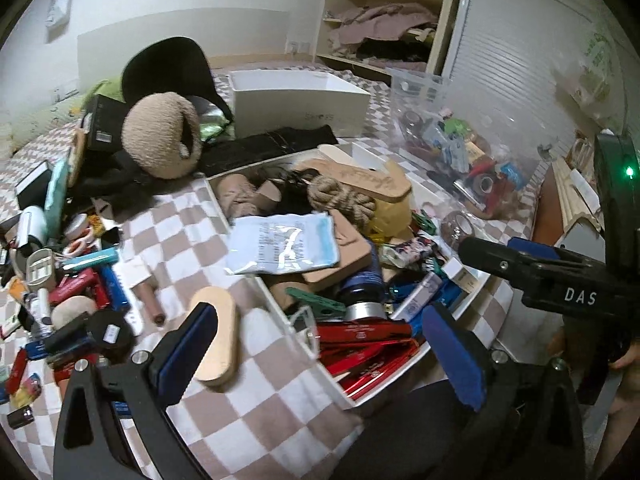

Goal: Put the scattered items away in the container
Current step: 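Lift both open tools out of the white box, then move both tools back over the scattered lighters on the bed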

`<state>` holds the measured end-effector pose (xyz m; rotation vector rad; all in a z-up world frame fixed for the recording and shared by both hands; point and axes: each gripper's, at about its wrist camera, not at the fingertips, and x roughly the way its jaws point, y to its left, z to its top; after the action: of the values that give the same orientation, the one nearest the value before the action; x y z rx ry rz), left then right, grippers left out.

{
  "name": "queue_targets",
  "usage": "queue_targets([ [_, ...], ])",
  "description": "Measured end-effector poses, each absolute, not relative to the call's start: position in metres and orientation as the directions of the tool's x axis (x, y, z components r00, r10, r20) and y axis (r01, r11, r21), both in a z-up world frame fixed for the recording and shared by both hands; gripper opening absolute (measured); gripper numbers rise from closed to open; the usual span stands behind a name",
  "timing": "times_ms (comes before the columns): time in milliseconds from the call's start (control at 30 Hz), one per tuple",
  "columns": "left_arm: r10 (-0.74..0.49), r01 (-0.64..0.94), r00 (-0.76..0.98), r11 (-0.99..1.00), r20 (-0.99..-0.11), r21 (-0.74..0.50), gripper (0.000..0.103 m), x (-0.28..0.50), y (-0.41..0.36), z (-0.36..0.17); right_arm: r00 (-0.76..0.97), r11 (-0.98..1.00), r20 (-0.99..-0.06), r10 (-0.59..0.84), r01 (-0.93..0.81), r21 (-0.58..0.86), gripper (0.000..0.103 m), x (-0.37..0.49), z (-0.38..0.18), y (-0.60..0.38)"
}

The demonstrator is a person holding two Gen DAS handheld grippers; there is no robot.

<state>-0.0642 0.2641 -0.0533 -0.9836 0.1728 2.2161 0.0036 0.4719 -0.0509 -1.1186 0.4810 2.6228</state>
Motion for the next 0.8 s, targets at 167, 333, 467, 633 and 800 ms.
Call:
queue_targets([
  [167,0.521,-0.611,-0.504,-0.779,-0.689,-0.141,0.103,-0.067,0.243,-0.047,-0.682,-0.917,-0.726,0.088,-0.340,0.208,0.103,0.005,-0.046,0.460],
  [333,0.500,-0.578,-0.540,-0.805,-0.677,-0.133,0.103,-0.068,0.219,-0.039,-0.696,-0.930,-0.714,0.077,-0.308,0.200,0.103,0.005,-0.037,0.442],
  [467,0.481,-0.553,-0.565,-0.824,-0.671,-0.126,0.103,-0.068,0.200,-0.034,-0.713,-0.943,-0.699,0.065,-0.272,0.190,0.103,0.005,-0.029,0.426],
  [633,0.466,-0.526,-0.595,-0.842,-0.655,-0.121,0.103,-0.068,0.178,-0.026,-0.720,-0.952,-0.692,0.051,-0.245,0.185,0.103,0.003,-0.024,0.409],
  [800,0.447,-0.496,-0.620,-0.860,-0.644,-0.119,0.103,-0.070,0.156,-0.022,-0.746,-0.964,-0.665,0.034,-0.200,0.175,0.103,0.001,-0.019,0.388],
])
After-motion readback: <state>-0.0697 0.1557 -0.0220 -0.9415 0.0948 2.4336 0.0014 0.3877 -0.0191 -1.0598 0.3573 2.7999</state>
